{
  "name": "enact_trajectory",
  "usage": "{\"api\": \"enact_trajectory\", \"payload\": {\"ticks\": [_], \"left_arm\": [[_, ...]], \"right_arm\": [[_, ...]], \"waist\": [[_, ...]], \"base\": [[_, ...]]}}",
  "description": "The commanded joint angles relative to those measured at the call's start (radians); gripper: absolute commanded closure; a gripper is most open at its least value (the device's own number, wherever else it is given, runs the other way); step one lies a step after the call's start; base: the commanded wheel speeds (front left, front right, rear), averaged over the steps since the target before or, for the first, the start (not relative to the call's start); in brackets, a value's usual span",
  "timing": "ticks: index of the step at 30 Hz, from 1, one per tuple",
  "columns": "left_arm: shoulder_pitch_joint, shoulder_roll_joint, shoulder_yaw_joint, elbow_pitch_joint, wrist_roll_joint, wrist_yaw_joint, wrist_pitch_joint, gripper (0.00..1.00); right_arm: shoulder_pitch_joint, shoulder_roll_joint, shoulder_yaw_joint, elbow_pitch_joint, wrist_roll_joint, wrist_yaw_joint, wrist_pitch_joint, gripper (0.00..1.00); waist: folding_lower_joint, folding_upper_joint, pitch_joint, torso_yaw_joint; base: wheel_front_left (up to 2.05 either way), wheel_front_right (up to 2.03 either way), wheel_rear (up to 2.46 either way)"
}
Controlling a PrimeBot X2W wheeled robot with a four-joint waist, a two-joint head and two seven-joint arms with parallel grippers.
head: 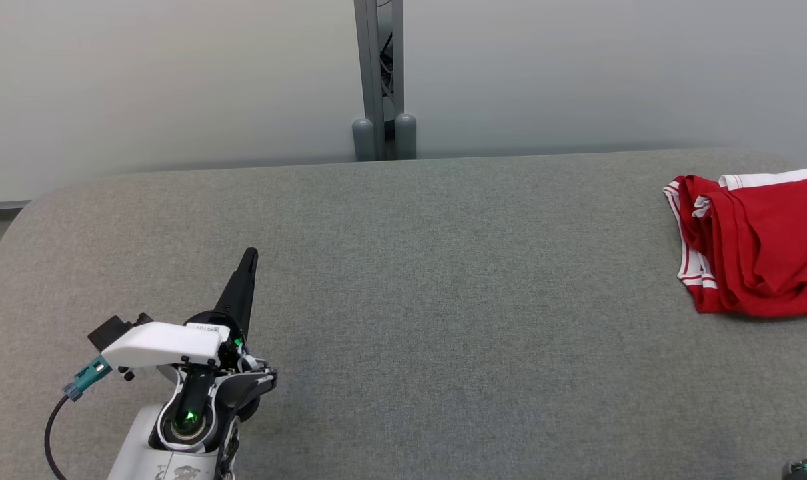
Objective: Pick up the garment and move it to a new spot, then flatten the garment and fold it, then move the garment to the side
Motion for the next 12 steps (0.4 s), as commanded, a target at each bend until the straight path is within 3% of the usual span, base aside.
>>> {"api": "enact_trajectory", "payload": {"ticks": [1,12], "left_arm": [[-0.009,0.004,0.003,0.000,-0.002,-0.004,0.003,1.00],[-0.009,0.004,0.002,0.000,-0.002,-0.004,0.003,1.00]], "right_arm": [[-0.007,-0.002,-0.003,0.001,-0.006,0.000,0.007,1.00],[-0.007,-0.001,-0.005,0.001,-0.007,0.000,0.008,1.00]], "waist": [[0.0000,0.0000,0.000,0.000],[0.0000,0.0000,0.000,0.000]], "base": [[0.00,0.00,0.00],[0.00,0.00,0.00]]}}
